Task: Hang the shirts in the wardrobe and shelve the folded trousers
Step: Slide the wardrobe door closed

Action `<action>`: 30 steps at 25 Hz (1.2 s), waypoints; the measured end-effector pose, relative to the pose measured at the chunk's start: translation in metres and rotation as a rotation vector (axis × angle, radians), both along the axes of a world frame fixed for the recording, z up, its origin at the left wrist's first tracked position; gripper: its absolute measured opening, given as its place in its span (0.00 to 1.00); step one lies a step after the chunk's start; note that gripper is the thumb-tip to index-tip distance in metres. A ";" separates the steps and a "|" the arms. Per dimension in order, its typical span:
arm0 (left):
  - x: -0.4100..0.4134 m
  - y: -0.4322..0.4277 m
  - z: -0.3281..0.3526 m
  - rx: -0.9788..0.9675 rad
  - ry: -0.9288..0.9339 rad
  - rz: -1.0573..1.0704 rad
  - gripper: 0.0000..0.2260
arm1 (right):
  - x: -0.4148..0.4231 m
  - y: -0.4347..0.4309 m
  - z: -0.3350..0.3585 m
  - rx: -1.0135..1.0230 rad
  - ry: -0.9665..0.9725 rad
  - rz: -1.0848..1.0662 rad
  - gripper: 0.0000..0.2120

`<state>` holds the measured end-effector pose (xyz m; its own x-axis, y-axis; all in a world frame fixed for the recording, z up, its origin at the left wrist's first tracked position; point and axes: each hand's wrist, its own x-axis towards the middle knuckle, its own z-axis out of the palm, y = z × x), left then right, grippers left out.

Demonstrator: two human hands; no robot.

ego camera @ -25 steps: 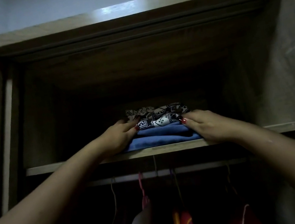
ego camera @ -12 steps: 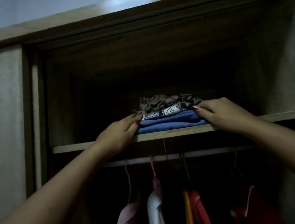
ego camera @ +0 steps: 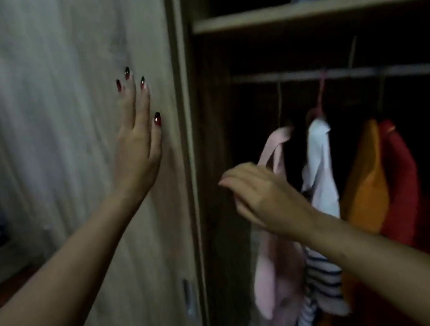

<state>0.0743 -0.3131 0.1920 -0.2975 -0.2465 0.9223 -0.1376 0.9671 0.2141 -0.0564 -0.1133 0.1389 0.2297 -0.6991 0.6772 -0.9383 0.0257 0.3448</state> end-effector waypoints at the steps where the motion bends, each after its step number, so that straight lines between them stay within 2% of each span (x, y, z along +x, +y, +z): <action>1: 0.006 -0.014 -0.024 0.036 -0.053 0.026 0.24 | 0.012 -0.019 -0.032 0.097 0.033 0.041 0.16; 6: 0.023 -0.056 -0.107 0.074 -0.365 0.042 0.29 | 0.052 -0.084 -0.167 0.491 0.144 0.143 0.10; 10: 0.021 -0.065 -0.122 0.036 -0.396 0.048 0.31 | 0.051 -0.113 -0.236 0.680 0.154 -0.015 0.06; 14: 0.015 -0.069 -0.128 0.047 -0.385 0.064 0.31 | 0.052 -0.118 -0.268 0.841 0.032 -0.214 0.20; 17: 0.014 -0.065 -0.131 0.040 -0.382 0.056 0.31 | 0.063 -0.109 -0.267 0.841 -0.074 -0.267 0.24; 20: 0.009 -0.047 -0.133 0.015 -0.433 0.052 0.34 | 0.062 -0.085 -0.263 0.859 -0.065 -0.321 0.25; 24: -0.008 -0.007 -0.145 -0.027 -0.507 0.056 0.40 | 0.046 -0.036 -0.274 0.793 -0.059 -0.339 0.20; 30: -0.045 0.079 -0.166 -0.193 -0.495 -0.005 0.42 | 0.019 0.075 -0.283 0.669 -0.035 -0.415 0.14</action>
